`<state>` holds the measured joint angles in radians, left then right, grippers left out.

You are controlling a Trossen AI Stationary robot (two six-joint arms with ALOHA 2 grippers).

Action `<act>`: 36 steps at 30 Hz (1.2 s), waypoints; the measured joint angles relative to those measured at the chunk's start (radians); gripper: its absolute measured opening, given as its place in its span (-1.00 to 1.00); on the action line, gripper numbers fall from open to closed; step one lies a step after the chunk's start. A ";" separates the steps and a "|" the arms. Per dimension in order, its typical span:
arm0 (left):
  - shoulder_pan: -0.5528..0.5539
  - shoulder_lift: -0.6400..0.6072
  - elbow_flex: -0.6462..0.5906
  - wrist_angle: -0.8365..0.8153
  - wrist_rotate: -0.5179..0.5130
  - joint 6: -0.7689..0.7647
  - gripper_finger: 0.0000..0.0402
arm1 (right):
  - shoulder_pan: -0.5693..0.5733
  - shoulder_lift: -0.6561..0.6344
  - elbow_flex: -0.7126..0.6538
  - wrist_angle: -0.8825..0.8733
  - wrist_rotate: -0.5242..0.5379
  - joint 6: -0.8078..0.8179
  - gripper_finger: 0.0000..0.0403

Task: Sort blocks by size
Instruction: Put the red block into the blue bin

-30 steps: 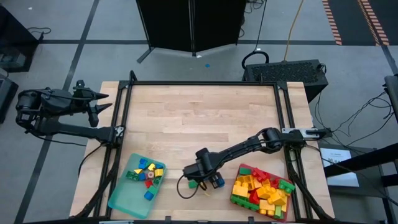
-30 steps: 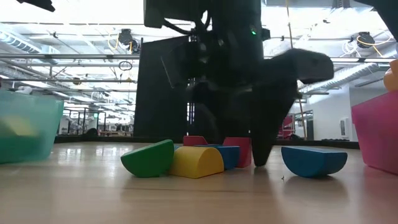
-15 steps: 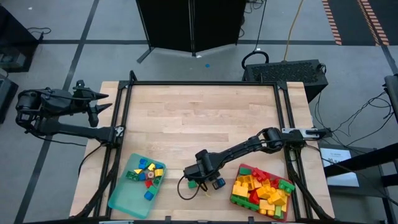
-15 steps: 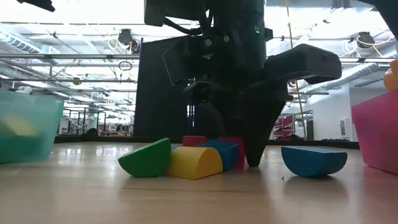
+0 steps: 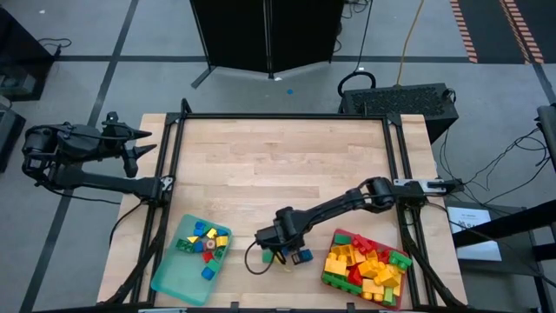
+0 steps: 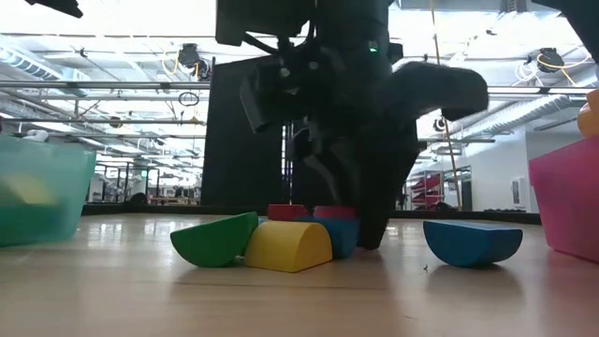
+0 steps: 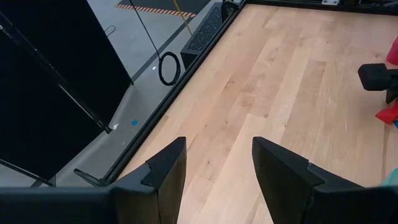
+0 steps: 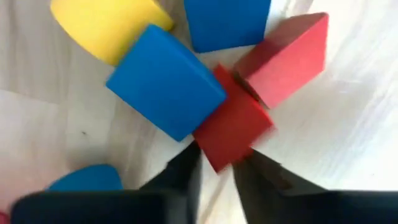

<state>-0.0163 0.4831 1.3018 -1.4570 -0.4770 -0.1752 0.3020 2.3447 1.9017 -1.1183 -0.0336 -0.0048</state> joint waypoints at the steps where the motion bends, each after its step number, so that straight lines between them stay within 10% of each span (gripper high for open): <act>1: 0.000 0.000 0.000 0.000 0.000 0.000 -0.07 | 0.000 0.000 0.007 -0.004 -0.011 0.013 -0.56; 14: 0.000 0.000 0.000 0.000 0.000 -0.001 -0.07 | 0.004 0.002 0.063 0.027 0.008 0.007 0.24; 36: 0.000 0.000 0.000 0.000 0.000 -0.001 -0.07 | 0.004 0.000 0.015 0.077 0.010 -0.150 -0.15</act>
<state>-0.0165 0.4835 1.3018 -1.4570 -0.4770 -0.1761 0.3065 2.3445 1.9167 -1.0409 -0.0238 -0.1547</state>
